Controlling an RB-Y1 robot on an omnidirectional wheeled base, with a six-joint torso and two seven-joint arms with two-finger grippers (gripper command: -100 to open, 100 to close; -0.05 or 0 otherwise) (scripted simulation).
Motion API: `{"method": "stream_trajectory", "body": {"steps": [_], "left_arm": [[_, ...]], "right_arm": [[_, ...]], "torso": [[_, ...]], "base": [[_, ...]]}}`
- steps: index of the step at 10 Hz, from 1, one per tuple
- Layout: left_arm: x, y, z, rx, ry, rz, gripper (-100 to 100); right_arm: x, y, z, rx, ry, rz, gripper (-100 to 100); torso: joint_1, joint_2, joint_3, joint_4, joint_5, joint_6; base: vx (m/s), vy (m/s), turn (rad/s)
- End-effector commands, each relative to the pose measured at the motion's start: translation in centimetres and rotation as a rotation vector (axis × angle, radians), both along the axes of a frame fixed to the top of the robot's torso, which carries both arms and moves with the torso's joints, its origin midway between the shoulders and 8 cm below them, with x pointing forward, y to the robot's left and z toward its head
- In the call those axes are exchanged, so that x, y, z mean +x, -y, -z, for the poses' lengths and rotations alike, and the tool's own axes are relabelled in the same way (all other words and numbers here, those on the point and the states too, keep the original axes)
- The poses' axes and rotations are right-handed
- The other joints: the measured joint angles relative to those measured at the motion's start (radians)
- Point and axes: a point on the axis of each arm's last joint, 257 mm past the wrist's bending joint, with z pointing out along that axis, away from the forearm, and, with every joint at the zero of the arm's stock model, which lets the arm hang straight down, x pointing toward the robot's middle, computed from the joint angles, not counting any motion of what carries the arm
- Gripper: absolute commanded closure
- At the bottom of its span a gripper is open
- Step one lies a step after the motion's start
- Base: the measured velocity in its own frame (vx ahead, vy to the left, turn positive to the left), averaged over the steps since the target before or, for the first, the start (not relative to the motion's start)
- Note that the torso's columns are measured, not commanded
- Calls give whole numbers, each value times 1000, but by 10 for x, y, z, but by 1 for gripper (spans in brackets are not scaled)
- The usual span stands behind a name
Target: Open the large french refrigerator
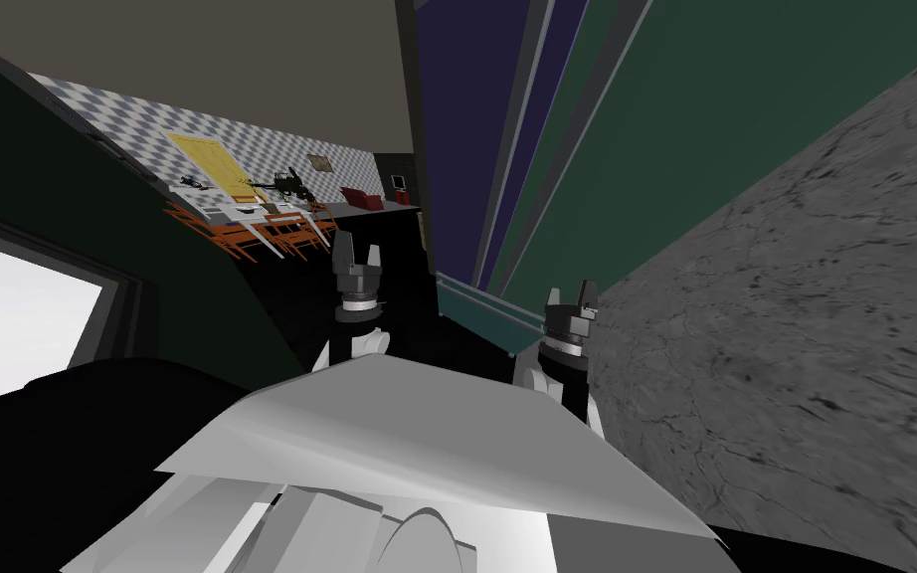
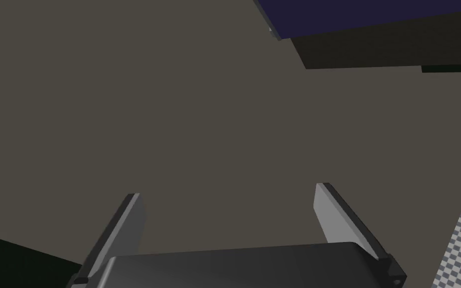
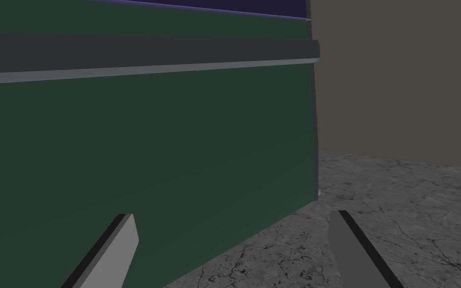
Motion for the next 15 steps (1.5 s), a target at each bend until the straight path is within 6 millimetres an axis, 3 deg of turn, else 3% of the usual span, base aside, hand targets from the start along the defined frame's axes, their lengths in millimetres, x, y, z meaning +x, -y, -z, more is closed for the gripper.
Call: {"method": "stream_trajectory", "body": {"steps": [1, 9, 10, 12, 15], "left_arm": [[0, 0, 0, 0, 0, 0, 0], [0, 0, 0, 0, 0, 0, 0], [0, 0, 0, 0, 0, 0, 0], [0, 0, 0, 0, 0, 0, 0], [0, 0, 0, 0, 0, 0, 0]], "right_arm": [[0, 0, 0, 0, 0, 0, 0], [0, 0, 0, 0, 0, 0, 0], [3, -3, 3, -41, -13, -2, -100], [8, -8, 9, -112, -37, 7, -100], [20, -13, 22, -241, -77, 49, -100]], "torso": [[0, 40, -82, 41, 0, 0], [0, 618, -1234, 617, 0, 0], [0, 691, -1382, 691, 0, 0], [1, 734, -1471, 734, 0, 0], [1, 737, -1477, 738, 0, 0]], "base": [[0, 0, 0], [0, 0, 0], [14, 8, -7], [22, 26, -12], [43, 41, -18]]}}
